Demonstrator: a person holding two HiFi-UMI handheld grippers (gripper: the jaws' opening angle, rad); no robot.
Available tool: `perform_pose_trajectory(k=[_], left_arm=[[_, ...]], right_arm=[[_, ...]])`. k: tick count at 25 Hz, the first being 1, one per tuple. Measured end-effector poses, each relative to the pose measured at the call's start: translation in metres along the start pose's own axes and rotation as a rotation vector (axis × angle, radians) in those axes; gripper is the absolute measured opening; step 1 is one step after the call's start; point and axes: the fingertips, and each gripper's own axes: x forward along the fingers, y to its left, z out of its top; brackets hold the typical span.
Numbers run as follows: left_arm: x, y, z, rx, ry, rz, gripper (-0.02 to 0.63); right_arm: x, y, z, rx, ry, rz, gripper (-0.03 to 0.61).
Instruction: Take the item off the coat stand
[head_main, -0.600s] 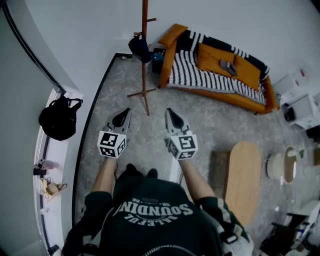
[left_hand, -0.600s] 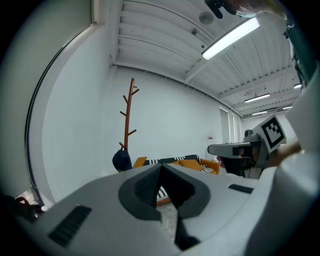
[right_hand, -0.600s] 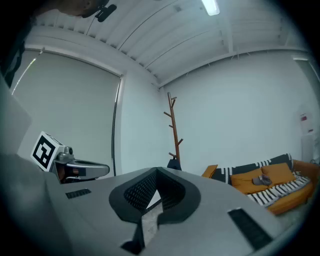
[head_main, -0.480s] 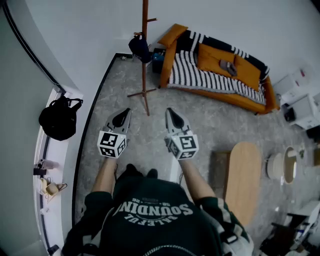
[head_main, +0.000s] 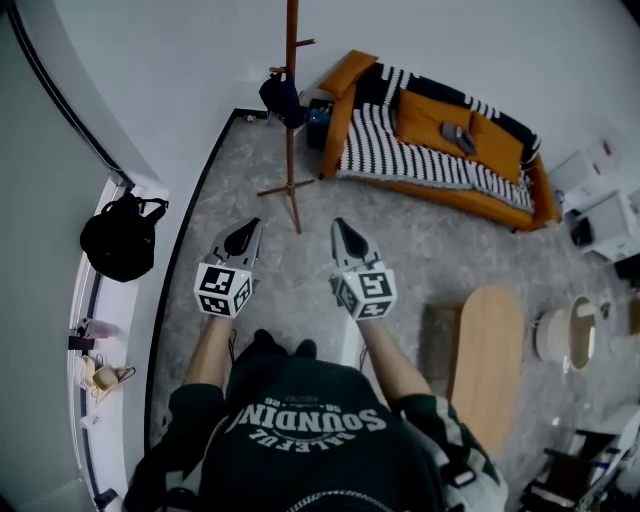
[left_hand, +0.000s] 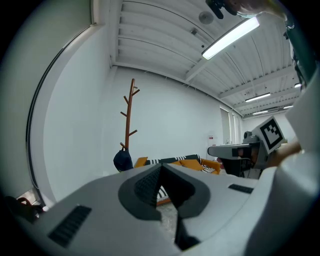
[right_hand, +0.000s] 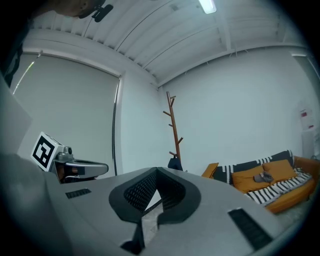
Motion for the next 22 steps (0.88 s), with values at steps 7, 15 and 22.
perform_pose_trajectory(k=[7,15,22], left_arm=[[0.004,-0.002,0.005,0.0,-0.003,0.011,0.001],[0.006,-0.013,0.01,0.002,-0.007,0.01,0.002],[0.021,-0.005,0.009,-0.005,-0.003,0.001,0.001]], right_arm=[[0.0,-0.004,0.0,0.011,-0.012,0.021,-0.002],[-0.006,-0.012,-0.002,0.013,-0.012,0.03,-0.002],[0.008,-0.014,0.002,0.017,0.0,0.025,-0.002]])
